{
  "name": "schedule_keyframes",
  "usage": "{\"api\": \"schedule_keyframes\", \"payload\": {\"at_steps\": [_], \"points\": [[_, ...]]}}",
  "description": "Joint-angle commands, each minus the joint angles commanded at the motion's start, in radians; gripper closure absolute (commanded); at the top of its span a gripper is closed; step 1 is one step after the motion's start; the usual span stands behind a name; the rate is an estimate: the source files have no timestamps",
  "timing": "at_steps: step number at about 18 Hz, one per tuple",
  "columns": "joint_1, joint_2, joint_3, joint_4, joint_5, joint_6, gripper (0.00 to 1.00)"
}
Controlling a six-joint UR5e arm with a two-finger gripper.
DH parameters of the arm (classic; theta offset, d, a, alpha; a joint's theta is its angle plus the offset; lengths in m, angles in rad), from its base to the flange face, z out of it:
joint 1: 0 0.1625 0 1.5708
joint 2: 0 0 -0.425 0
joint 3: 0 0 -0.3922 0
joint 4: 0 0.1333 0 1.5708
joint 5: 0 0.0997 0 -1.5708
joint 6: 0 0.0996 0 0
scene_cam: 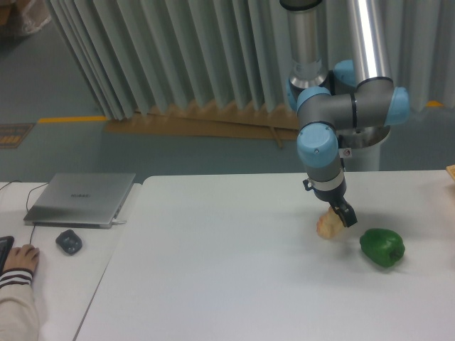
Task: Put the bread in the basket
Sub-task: 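Close the gripper on the bread roll, adjusting its grip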
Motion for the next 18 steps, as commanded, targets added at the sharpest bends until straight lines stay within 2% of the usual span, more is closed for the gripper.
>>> {"api": "schedule_keyframes", "payload": {"at_steps": [2,14,18], "points": [[-0.003,-0.005,-0.002,0.018,0.003,0.000,0.00],[-0.048,-0.018,0.000,0.026,0.008,-0.055,0.00],[-0.051,-0.034,-0.006,0.055,0.031,-0.055,0.00]]}}
